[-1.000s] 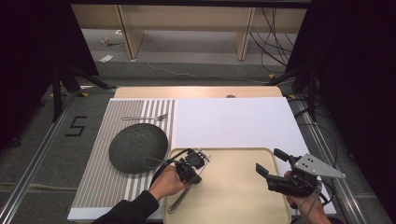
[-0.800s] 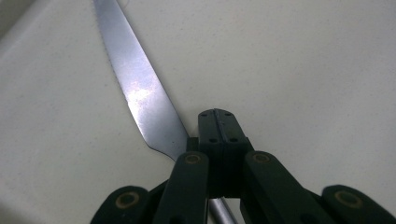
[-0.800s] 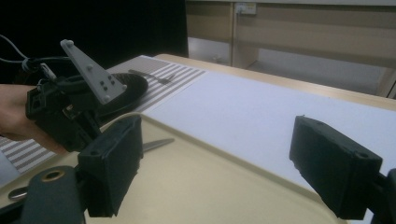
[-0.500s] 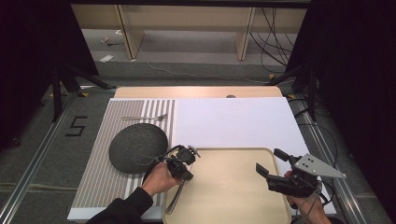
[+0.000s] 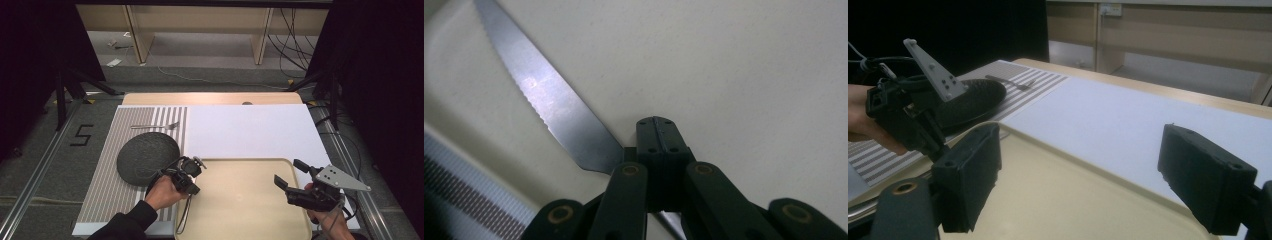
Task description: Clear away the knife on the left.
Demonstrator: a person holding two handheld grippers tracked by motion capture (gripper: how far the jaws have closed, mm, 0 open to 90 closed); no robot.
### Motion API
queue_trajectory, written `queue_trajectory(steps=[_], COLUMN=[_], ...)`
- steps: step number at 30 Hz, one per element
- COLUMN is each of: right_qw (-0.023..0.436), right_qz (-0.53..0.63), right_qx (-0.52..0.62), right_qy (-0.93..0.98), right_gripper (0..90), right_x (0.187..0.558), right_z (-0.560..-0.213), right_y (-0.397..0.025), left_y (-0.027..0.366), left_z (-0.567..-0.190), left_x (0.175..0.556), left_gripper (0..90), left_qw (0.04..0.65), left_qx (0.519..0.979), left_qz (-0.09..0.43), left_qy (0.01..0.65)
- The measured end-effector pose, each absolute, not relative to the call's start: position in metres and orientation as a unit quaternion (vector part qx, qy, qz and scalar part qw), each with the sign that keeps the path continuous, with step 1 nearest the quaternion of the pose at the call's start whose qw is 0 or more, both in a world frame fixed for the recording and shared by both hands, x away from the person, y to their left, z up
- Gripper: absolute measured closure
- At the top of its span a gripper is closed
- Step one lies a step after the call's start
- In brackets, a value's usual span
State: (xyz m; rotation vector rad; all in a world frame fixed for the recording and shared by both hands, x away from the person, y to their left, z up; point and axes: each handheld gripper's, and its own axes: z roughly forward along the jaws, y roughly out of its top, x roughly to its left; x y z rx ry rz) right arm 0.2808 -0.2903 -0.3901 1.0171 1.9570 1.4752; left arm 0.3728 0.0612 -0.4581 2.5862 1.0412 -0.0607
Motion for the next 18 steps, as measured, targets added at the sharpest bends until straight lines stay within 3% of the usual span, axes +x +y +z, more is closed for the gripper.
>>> queue_trajectory(steps=[13, 18], right_qw=[0.242, 0.242], right_qz=[0.539, 0.539], right_qx=[0.372, 0.371], right_qy=[0.716, 0.716], right_gripper=[18.5, 18.5], right_x=[0.281, 0.281], right_z=[-0.390, -0.390], right_y=[-0.290, -0.290], left_y=[0.074, 0.078], left_z=[-0.458, -0.455], left_x=[0.366, 0.366], left_gripper=[89.2, 82.3], left_qw=[0.173, 0.190], left_qx=[0.913, 0.908], left_qz=[-0.024, -0.032], left_qy=[0.370, 0.373])
